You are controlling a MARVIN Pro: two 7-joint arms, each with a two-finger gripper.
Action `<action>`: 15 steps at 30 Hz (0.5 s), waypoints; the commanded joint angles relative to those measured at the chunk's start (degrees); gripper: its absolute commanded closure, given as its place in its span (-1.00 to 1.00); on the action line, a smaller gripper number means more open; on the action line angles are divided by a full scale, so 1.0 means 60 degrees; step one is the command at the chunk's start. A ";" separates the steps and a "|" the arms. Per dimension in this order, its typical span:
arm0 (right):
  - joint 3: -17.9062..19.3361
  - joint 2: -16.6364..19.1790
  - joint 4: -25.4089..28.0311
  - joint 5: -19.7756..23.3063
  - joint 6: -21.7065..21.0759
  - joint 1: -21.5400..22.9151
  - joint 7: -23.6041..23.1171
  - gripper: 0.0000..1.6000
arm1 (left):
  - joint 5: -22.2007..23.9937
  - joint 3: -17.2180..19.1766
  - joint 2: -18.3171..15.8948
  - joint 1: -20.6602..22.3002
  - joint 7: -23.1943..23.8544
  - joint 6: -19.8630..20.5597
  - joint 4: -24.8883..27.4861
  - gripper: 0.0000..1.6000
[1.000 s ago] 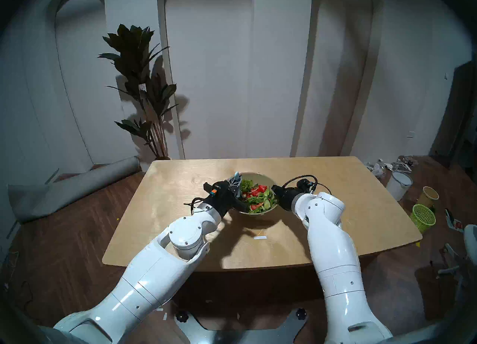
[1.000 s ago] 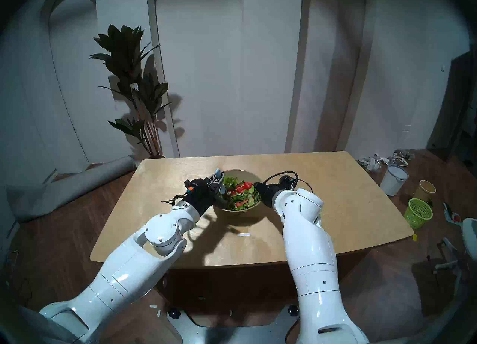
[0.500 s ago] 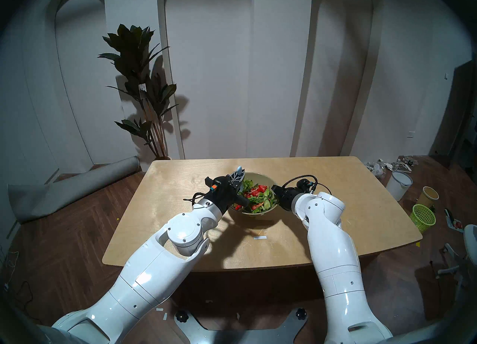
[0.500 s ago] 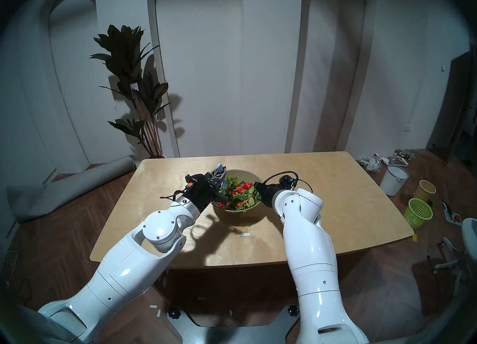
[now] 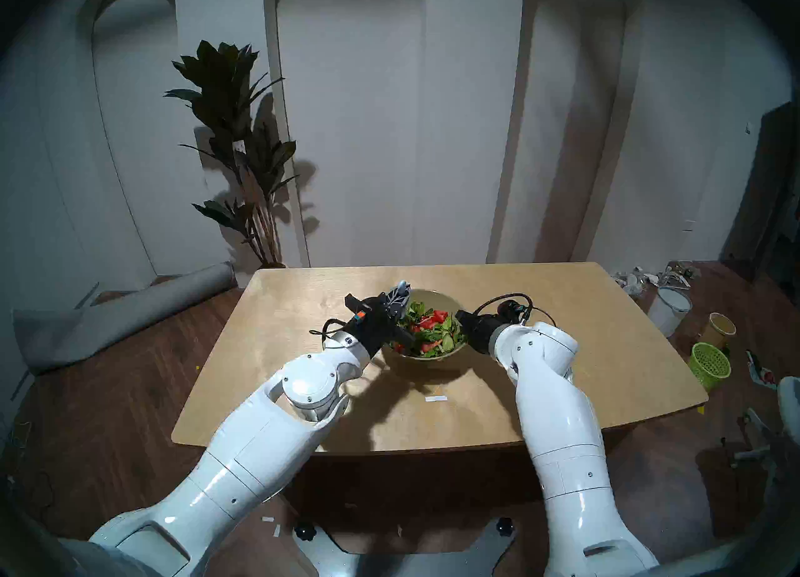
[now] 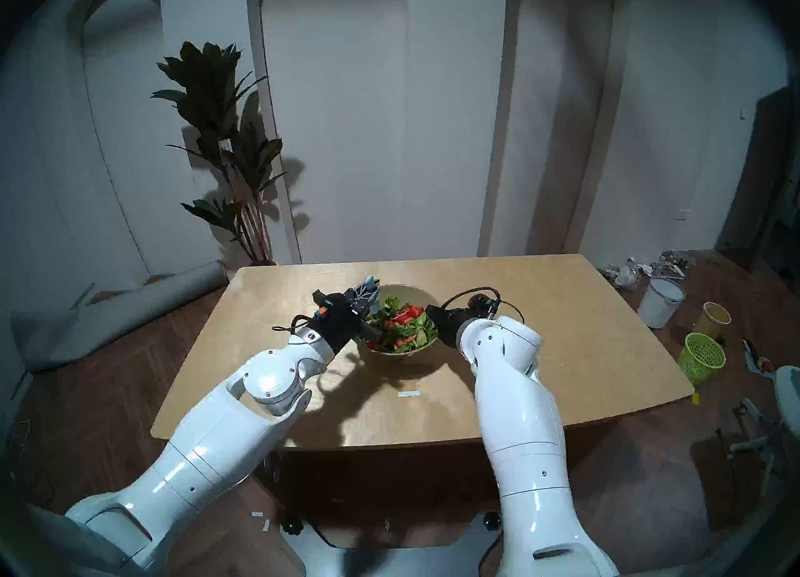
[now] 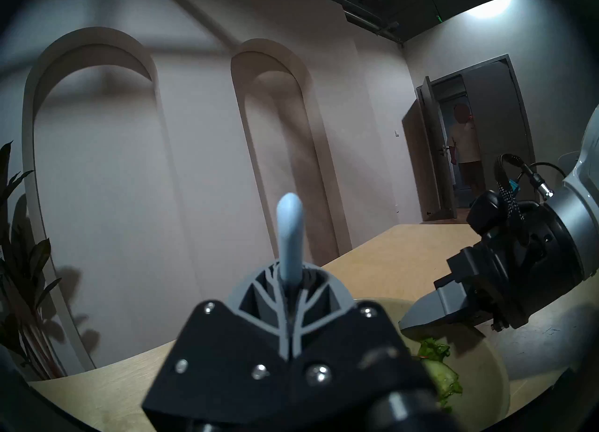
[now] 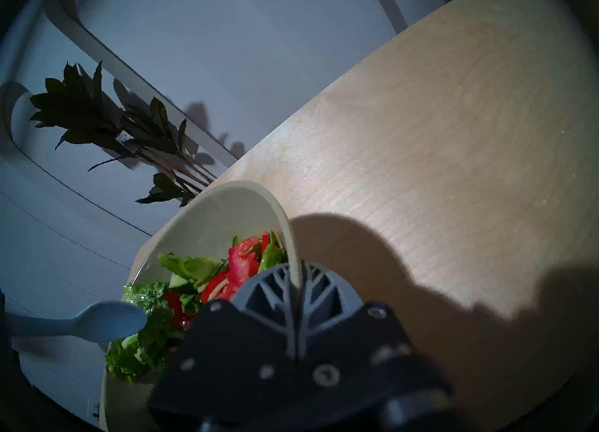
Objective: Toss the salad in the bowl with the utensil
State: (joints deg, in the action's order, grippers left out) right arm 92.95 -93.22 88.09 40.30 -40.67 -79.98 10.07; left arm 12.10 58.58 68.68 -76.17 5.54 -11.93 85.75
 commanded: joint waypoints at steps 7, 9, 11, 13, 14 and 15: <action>0.0023 -0.0003 0.0168 0.0018 0.0018 0.0048 -0.0012 1.00 | -0.0181 -0.0039 0.0387 0.0674 0.0242 -0.0436 -0.0467 1.00; 0.0024 -0.0004 0.0170 0.0018 0.0017 0.0047 -0.0011 1.00 | -0.0242 -0.0092 0.0444 0.0597 0.0260 -0.0582 -0.0593 1.00; 0.0024 -0.0004 0.0171 0.0018 0.0017 0.0047 -0.0011 1.00 | -0.0213 -0.0137 0.0491 0.0551 0.0337 -0.0586 -0.0683 1.00; 0.0024 -0.0004 0.0171 0.0018 0.0017 0.0047 -0.0011 1.00 | -0.0264 -0.0180 0.0551 0.0494 0.0287 -0.0643 -0.0762 1.00; 0.0024 -0.0004 0.0172 0.0018 0.0016 0.0046 -0.0011 1.00 | -0.0225 -0.0201 0.0557 0.0471 0.0325 -0.0589 -0.0771 1.00; 0.0024 -0.0004 0.0172 0.0018 0.0016 0.0046 -0.0011 1.00 | -0.0249 -0.0229 0.0580 0.0429 0.0301 -0.0636 -0.0805 1.00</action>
State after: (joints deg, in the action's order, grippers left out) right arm 92.95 -93.22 88.09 40.30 -40.67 -79.98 10.07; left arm 10.61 57.82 70.49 -74.19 7.40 -14.31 80.96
